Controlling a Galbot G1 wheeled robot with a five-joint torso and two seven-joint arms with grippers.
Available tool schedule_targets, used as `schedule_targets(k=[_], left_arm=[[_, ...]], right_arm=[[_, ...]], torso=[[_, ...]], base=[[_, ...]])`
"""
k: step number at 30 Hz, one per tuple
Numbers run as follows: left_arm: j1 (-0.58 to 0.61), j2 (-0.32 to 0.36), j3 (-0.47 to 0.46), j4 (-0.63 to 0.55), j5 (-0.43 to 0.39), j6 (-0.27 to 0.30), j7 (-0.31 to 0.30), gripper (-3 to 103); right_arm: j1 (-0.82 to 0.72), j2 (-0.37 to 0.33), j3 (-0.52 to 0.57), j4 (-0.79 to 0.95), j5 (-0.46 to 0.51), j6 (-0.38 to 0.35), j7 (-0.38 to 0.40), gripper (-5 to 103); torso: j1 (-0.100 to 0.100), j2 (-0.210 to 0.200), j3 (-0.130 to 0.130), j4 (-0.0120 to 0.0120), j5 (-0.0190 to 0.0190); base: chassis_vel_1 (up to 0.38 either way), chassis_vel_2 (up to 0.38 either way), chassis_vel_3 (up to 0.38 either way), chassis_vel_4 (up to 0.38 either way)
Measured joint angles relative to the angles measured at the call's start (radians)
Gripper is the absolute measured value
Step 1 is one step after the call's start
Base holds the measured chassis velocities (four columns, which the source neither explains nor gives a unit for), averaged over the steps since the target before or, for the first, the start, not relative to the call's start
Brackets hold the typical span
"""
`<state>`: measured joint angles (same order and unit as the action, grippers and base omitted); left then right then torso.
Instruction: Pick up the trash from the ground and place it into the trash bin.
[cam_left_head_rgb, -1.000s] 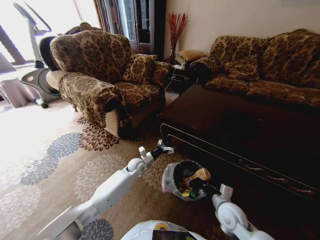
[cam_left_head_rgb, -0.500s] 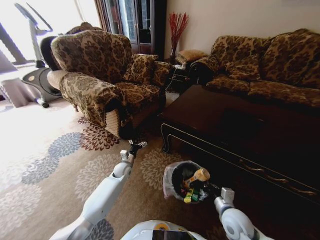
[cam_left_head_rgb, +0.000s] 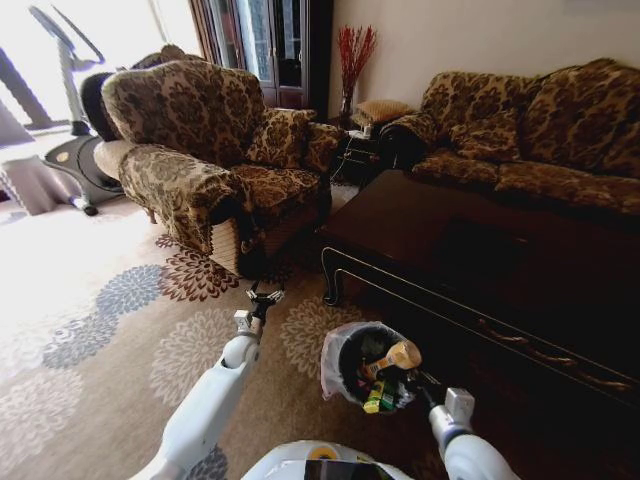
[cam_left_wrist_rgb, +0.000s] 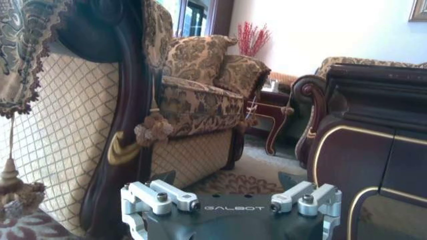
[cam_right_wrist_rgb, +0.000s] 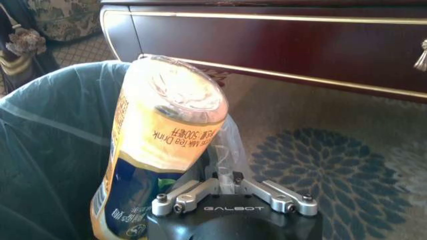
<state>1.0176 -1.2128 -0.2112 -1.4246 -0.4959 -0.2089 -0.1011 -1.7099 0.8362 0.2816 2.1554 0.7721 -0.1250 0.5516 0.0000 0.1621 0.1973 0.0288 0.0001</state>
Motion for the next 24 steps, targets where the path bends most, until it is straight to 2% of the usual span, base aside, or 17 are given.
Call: schedule_targets(k=[9, 20, 22, 24], left_arm=[[0.005, -0.003, 0.004, -0.005, 0.006, 0.000, 0.004, 100], [0.020, 0.000, -0.001, -0.007, 0.007, -0.006, 0.008, 100], [0.025, 0.001, -0.003, -0.007, 0.006, -0.007, 0.010, 100], [0.025, 0.001, -0.003, -0.007, 0.006, -0.008, 0.010, 100]], right_arm=[[-0.024, 0.008, 0.014, 0.009, 0.001, 0.002, 0.007, 0], [-0.050, 0.020, 0.033, -0.008, -0.004, 0.013, 0.009, 0], [-0.056, 0.024, 0.048, -0.011, -0.002, 0.015, 0.017, 0], [-0.058, 0.028, 0.058, -0.013, -0.002, 0.015, 0.020, 0]], torso=[[0.000, 0.000, 0.000, -0.0001, -0.0001], [0.000, 0.000, 0.000, -0.0001, 0.0004], [0.000, 0.000, 0.000, -0.0001, -0.0010], [0.000, 0.000, 0.000, -0.0001, -0.0005]], base=[[0.075, -0.076, -0.067, 0.079], [0.241, -0.227, -0.250, 0.239], [0.262, -0.299, -0.254, 0.267], [0.244, -0.221, -0.240, 0.236]])
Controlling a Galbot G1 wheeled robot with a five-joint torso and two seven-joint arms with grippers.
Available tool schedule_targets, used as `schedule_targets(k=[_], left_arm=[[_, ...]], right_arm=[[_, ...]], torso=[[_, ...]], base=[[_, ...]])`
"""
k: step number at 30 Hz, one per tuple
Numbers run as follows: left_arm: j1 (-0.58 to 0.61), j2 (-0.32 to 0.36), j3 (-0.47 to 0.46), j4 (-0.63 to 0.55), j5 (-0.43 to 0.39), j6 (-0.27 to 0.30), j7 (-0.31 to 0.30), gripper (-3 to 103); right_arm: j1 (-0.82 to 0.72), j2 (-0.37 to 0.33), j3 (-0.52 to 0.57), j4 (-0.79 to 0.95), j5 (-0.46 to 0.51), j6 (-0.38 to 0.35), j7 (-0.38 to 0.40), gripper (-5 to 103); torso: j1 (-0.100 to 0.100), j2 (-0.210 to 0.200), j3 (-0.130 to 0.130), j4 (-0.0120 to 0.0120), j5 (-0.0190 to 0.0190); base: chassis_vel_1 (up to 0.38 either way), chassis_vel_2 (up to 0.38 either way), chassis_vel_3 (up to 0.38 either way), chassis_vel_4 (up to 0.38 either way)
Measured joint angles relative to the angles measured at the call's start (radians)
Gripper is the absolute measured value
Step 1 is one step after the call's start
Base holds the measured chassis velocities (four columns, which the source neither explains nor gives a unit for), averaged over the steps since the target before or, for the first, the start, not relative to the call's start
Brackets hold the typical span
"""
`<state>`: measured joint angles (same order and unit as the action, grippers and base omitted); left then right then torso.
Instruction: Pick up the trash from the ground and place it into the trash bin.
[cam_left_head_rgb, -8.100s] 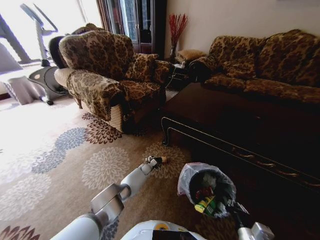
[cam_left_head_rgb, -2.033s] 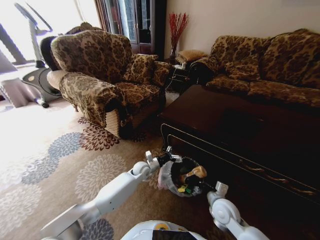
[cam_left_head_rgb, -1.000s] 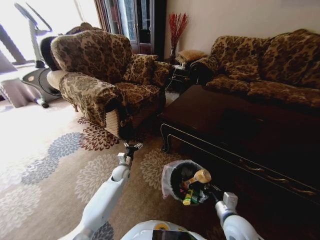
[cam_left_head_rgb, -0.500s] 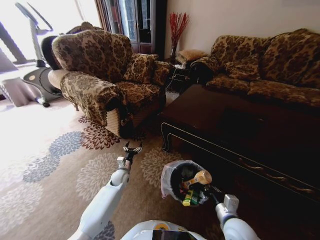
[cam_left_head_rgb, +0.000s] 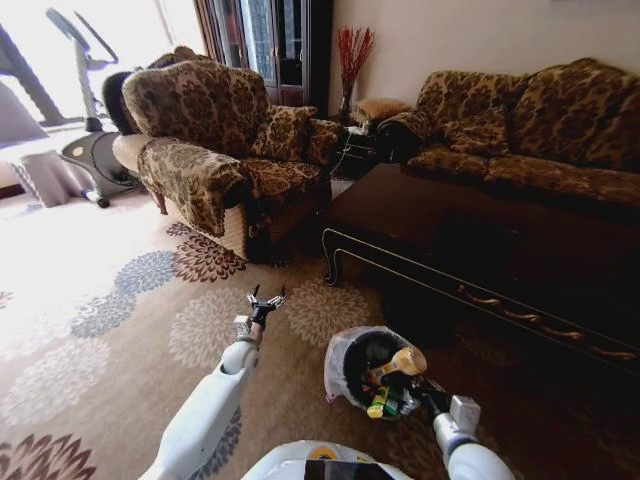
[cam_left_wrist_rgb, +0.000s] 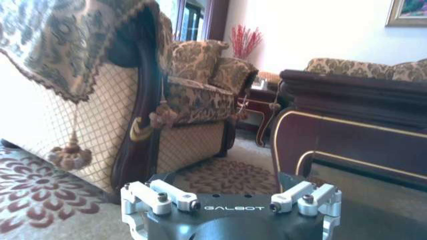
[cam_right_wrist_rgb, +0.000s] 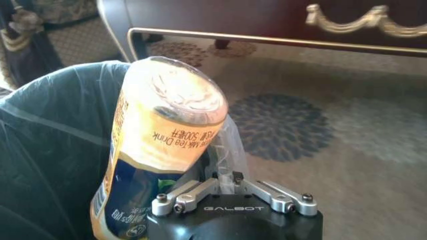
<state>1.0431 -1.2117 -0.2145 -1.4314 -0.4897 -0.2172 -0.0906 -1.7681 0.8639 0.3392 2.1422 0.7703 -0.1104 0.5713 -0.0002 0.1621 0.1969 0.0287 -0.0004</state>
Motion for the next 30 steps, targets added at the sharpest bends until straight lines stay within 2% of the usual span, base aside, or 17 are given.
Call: schedule_targets(k=[2, 6, 13, 18, 30], left_arm=[[0.001, -0.001, 0.000, 0.000, -0.001, -0.002, 0.001, 100], [0.004, -0.006, 0.002, 0.003, -0.001, -0.005, 0.002, 100], [0.009, -0.010, 0.003, 0.010, -0.001, -0.008, 0.003, 100], [0.015, -0.011, 0.002, 0.012, -0.001, -0.010, 0.003, 100], [0.024, -0.013, 0.001, 0.013, 0.001, -0.011, 0.003, 100]], right_arm=[[-0.005, 0.015, 0.035, -0.015, 0.006, -0.001, 0.002, 0], [-0.017, 0.033, 0.083, -0.036, 0.017, -0.002, -0.005, 0], [-0.025, 0.041, 0.095, -0.038, 0.019, 0.002, -0.015, 0], [-0.015, 0.038, 0.095, -0.054, 0.019, 0.005, -0.017, 0], [0.000, 0.037, 0.106, -0.109, 0.014, 0.035, -0.047, 0]], torso=[[0.000, 0.000, 0.000, 0.0000, 0.0012], [0.000, 0.000, 0.000, -0.0004, 0.0003], [0.000, 0.000, 0.001, 0.0006, 0.0004], [0.000, 0.000, 0.000, 0.0001, 0.0005], [0.000, 0.000, 0.000, -0.0001, 0.0002]], base=[[0.130, -0.178, -0.198, 0.204], [0.063, -0.044, -0.053, 0.052], [-0.041, 0.041, 0.058, -0.015], [-0.040, -0.044, 0.054, 0.052], [-0.176, -0.197, 0.186, 0.194]])
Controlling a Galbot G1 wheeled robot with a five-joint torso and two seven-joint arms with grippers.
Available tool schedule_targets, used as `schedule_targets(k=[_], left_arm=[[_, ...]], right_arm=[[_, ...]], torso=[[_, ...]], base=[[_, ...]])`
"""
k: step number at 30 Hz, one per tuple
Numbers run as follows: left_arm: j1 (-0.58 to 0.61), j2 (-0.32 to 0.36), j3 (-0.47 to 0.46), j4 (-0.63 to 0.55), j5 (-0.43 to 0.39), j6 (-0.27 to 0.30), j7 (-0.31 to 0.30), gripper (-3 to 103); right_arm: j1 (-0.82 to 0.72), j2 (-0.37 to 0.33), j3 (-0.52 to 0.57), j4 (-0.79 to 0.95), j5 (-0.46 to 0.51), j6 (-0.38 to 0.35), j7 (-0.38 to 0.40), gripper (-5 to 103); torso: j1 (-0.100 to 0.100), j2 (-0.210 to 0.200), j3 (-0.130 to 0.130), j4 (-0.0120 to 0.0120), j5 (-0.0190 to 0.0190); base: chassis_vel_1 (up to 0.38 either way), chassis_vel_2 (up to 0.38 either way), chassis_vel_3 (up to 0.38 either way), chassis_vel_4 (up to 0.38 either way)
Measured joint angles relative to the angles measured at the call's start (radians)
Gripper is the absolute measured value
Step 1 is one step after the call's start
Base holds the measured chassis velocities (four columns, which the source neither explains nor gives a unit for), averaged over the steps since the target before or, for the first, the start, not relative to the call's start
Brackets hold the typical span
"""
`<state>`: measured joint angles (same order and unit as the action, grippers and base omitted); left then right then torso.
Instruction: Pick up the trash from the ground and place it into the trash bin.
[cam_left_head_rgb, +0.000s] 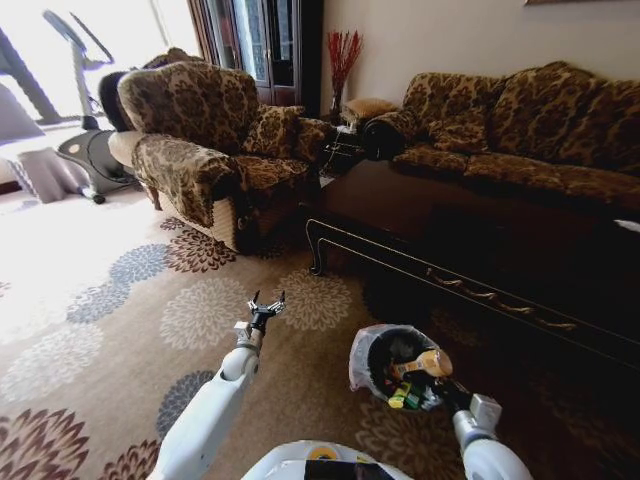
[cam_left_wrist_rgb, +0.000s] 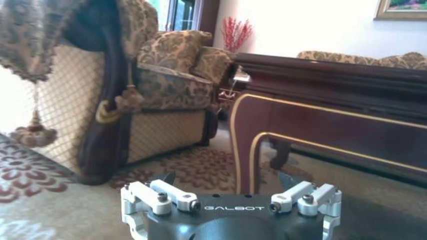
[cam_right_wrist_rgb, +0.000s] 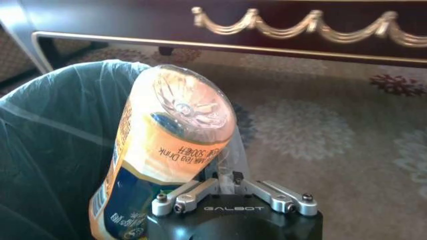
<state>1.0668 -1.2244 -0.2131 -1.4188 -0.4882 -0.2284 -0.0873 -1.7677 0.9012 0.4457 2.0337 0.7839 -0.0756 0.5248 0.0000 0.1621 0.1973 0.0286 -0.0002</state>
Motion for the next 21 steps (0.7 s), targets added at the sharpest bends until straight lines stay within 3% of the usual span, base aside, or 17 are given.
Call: schedule_targets(k=[4, 8, 10, 15, 21], left_arm=[[0.000, -0.002, 0.001, -0.001, 0.004, 0.000, 0.000, 100], [0.003, -0.004, 0.001, -0.004, 0.007, 0.000, 0.000, 100], [0.009, -0.005, -0.001, -0.005, 0.009, 0.000, -0.001, 100], [0.023, -0.005, -0.008, -0.006, 0.013, -0.003, -0.002, 100], [0.031, -0.004, -0.013, -0.006, 0.013, -0.006, -0.002, 100]], right_arm=[[0.005, 0.001, -0.002, -0.001, 0.017, -0.008, 0.009, 0], [0.021, 0.008, -0.022, 0.044, 0.153, -0.081, 0.068, 0], [0.042, 0.011, -0.035, 0.060, 0.221, -0.109, 0.102, 0], [0.078, 0.003, -0.039, 0.050, 0.284, -0.134, 0.131, 0], [0.130, 0.006, -0.050, -0.007, 0.363, -0.160, 0.173, 0]], torso=[[0.000, 0.000, 0.000, -0.0001, 0.0012], [0.000, 0.000, 0.000, -0.0007, -0.0006], [0.000, 0.000, 0.000, 0.0004, 0.0002], [0.000, 0.000, 0.000, 0.0015, -0.0003], [0.000, 0.000, 0.000, -0.0002, 0.0003]], base=[[-0.221, -0.219, 0.200, 0.227], [-0.085, -0.140, 0.062, 0.079], [-0.006, 0.019, -0.029, -0.036], [0.054, 0.064, -0.038, -0.039], [0.003, 0.009, -0.002, -0.003]])
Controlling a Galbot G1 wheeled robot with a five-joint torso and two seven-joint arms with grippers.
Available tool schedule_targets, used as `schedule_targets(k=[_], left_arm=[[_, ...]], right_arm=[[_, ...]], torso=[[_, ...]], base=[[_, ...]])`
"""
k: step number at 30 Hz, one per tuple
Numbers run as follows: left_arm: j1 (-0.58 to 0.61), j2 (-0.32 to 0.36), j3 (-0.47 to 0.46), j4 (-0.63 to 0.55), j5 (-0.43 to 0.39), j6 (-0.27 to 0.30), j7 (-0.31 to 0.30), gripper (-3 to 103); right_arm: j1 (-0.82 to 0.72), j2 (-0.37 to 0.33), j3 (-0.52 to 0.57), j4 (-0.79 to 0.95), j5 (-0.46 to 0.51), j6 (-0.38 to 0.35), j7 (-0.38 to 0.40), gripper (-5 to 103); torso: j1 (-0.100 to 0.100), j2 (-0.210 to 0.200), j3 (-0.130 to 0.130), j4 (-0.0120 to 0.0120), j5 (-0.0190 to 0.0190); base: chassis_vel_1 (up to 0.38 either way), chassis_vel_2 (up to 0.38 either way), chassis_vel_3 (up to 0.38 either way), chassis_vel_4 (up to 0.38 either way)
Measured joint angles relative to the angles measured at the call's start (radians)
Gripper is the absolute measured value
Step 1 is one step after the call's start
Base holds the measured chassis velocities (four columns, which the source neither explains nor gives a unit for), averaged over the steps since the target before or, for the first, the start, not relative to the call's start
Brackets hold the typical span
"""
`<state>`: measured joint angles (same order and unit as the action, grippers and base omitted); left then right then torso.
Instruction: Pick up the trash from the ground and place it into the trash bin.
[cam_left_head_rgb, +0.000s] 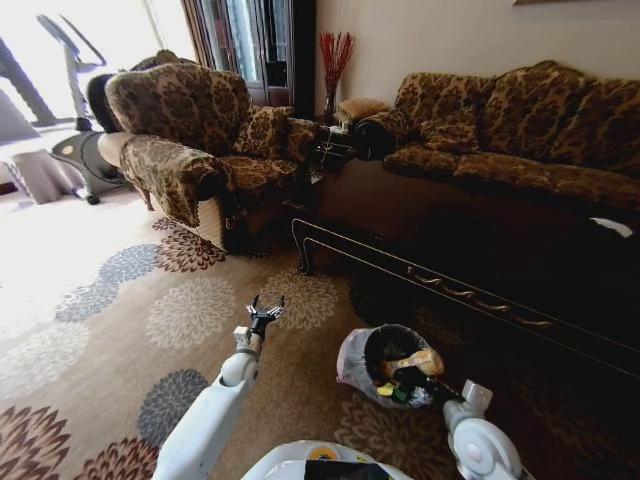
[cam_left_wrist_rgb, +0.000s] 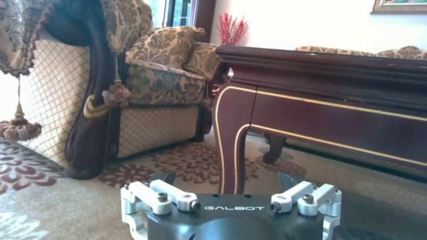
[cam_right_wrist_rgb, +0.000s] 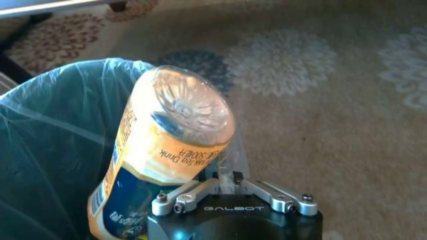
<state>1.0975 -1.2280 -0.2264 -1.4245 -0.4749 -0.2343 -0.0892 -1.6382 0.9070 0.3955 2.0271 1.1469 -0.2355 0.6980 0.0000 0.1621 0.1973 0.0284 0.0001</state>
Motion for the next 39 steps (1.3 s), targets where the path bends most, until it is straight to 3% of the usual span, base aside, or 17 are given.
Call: schedule_targets(k=[12, 14, 17, 21, 23, 24, 25, 27, 28, 29, 31, 33, 34, 36, 37, 39], left_arm=[[-0.003, -0.004, 0.006, 0.007, 0.002, 0.000, 0.000, 100], [-0.002, -0.004, 0.005, 0.008, 0.002, 0.000, 0.000, 100], [0.007, -0.004, 0.004, 0.009, 0.002, -0.001, 0.000, 100], [0.011, -0.004, 0.003, 0.010, 0.003, -0.002, 0.000, 100], [0.014, -0.007, 0.003, 0.010, 0.005, -0.003, 0.000, 100], [0.015, -0.007, 0.003, 0.010, 0.005, -0.003, 0.000, 100], [0.016, -0.008, 0.003, 0.010, 0.006, -0.003, 0.000, 100], [0.016, -0.010, 0.004, 0.010, 0.007, -0.004, 0.000, 100], [0.017, -0.011, 0.004, 0.010, 0.008, -0.004, 0.000, 100], [0.017, -0.011, 0.004, 0.010, 0.008, -0.004, 0.000, 100], [0.025, -0.011, 0.004, 0.010, 0.011, -0.006, 0.001, 100], [0.030, -0.010, 0.004, 0.009, 0.012, -0.007, 0.001, 100], [0.036, -0.009, 0.003, 0.008, 0.012, -0.009, 0.001, 100], [0.041, -0.008, 0.001, 0.008, 0.013, -0.011, 0.001, 100], [0.044, -0.006, -0.003, 0.008, 0.013, -0.012, 0.001, 100], [0.047, -0.004, -0.008, 0.008, 0.011, -0.015, 0.001, 100]], right_arm=[[0.007, 0.008, -0.026, -0.087, -0.035, -0.006, -0.024, 0], [0.014, 0.016, -0.025, -0.099, -0.045, -0.006, -0.030, 5], [0.022, 0.029, -0.017, -0.119, -0.068, -0.006, -0.056, 22], [0.016, 0.025, -0.014, -0.120, -0.082, -0.008, -0.072, 33], [0.002, 0.019, -0.011, -0.120, -0.148, -0.005, -0.095, 44], [-0.002, 0.018, -0.011, -0.121, -0.170, -0.001, -0.100, 44], [-0.009, 0.015, -0.012, -0.115, -0.190, 0.002, -0.104, 54], [-0.015, 0.012, -0.012, -0.103, -0.191, 0.002, -0.104, 54], [-0.013, 0.009, -0.011, -0.087, -0.180, 0.001, -0.098, 65], [-0.013, 0.009, -0.011, -0.087, -0.180, 0.001, -0.098, 65], [0.000, 0.001, -0.010, -0.066, -0.143, -0.008, -0.079, 77], [0.005, -0.002, -0.010, -0.060, -0.130, -0.012, -0.073, 77], [0.011, -0.008, -0.010, -0.049, -0.115, -0.018, -0.062, 87], [0.011, -0.014, -0.008, -0.038, -0.104, -0.022, -0.053, 87], [0.006, -0.021, -0.006, -0.020, -0.095, -0.026, -0.045, 97], [-0.022, -0.037, -0.004, 0.044, -0.080, -0.038, 0.006, 100]], torso=[[0.000, 0.000, 0.000, 0.0004, -0.0011], [0.000, 0.000, 0.000, 0.0001, -0.0019], [0.000, 0.000, 0.000, 0.0003, -0.0011], [0.000, 0.000, 0.000, 0.0004, -0.0008], [0.000, 0.000, 0.000, 0.0004, 0.0000], [0.000, 0.000, 0.000, 0.0005, 0.0005], [0.000, 0.000, 0.000, 0.0005, 0.0011], [0.000, 0.000, 0.000, 0.0004, 0.0011], [0.000, 0.000, 0.000, 0.0002, 0.0007], [0.000, 0.000, 0.000, 0.0002, 0.0007], [0.000, 0.000, 0.000, 0.0005, 0.0006], [0.000, 0.000, 0.000, 0.0007, 0.0006], [0.000, 0.000, 0.000, 0.0004, 0.0005], [0.000, 0.000, 0.000, 0.0004, 0.0004], [0.000, 0.000, 0.000, 0.0005, 0.0004], [0.000, 0.000, 0.000, 0.0003, 0.0000]], base=[[0.000, 0.000, 0.000, 0.000], [0.000, 0.000, 0.000, 0.000], [0.000, 0.000, 0.000, 0.000], [0.000, 0.000, 0.000, 0.000], [0.000, 0.000, 0.000, 0.000], [0.000, 0.000, 0.000, 0.000], [0.000, 0.000, 0.000, 0.000], [0.000, 0.000, 0.000, 0.000], [0.000, 0.000, 0.000, 0.000], [0.000, 0.000, 0.000, 0.000], [0.000, 0.000, 0.000, 0.000], [0.000, 0.000, 0.000, 0.000], [0.000, 0.000, 0.000, 0.000], [0.000, 0.000, 0.000, 0.000], [0.000, 0.000, 0.000, 0.000], [0.000, 0.000, 0.000, 0.000]])
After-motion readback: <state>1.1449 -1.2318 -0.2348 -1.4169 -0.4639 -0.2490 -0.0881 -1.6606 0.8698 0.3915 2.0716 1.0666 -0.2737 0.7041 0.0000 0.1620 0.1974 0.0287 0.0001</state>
